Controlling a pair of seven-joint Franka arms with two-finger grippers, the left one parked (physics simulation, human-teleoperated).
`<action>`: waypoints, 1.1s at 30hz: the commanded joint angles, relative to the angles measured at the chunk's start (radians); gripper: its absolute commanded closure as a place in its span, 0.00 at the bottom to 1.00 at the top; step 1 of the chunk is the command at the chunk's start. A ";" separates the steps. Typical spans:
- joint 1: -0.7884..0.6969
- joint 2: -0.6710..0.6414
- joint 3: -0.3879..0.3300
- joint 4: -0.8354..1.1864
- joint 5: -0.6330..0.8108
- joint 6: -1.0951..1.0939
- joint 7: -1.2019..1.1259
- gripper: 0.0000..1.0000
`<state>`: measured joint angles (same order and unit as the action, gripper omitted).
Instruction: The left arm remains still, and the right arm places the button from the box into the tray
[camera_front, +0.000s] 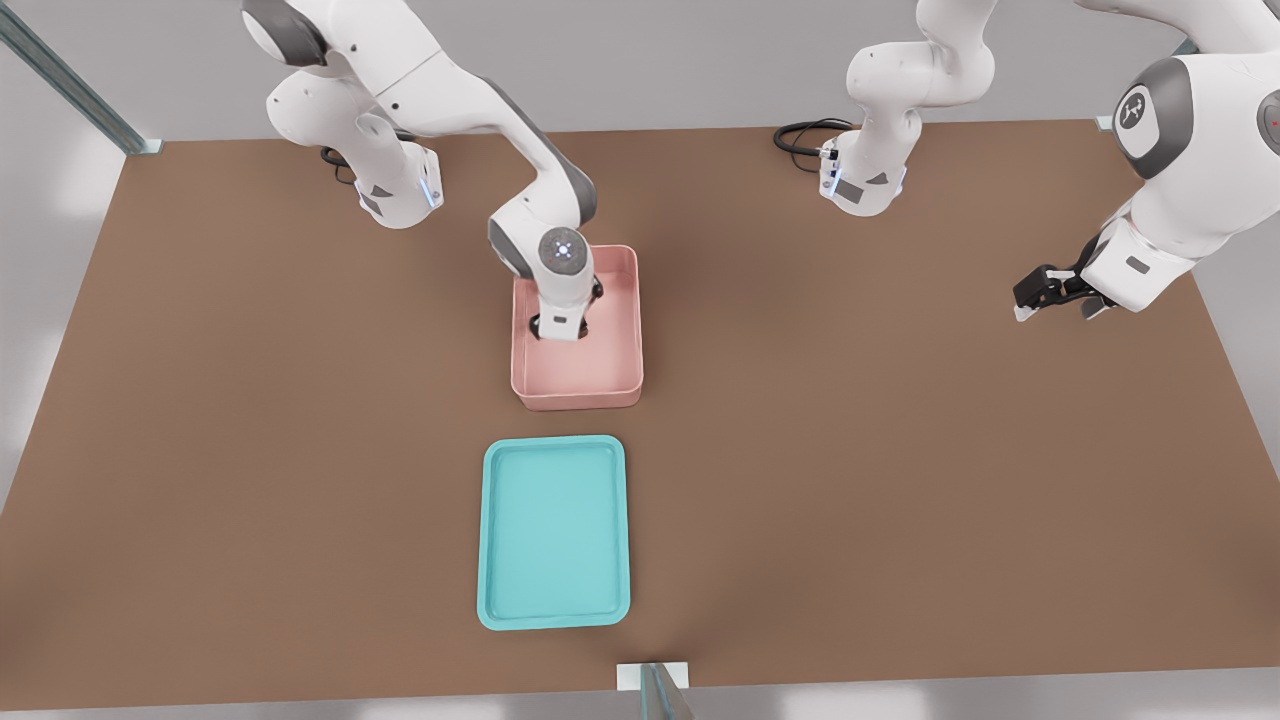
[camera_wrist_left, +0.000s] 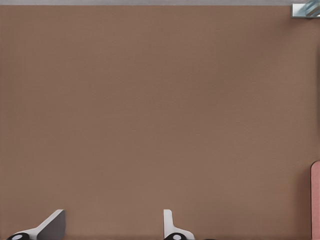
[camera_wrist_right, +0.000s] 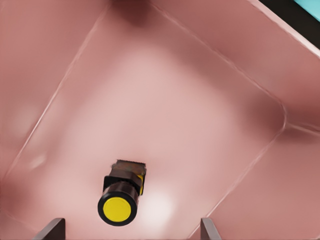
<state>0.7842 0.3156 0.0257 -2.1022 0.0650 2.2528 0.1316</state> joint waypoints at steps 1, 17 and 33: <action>0.003 0.005 0.000 -0.010 0.009 0.128 0.137 0.00; 0.032 0.120 0.000 -0.056 -0.040 0.255 0.126 0.00; 0.040 0.112 0.000 -0.081 -0.037 0.240 0.132 0.49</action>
<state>0.8237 0.4289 0.0261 -2.1836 0.0286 2.4939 0.2413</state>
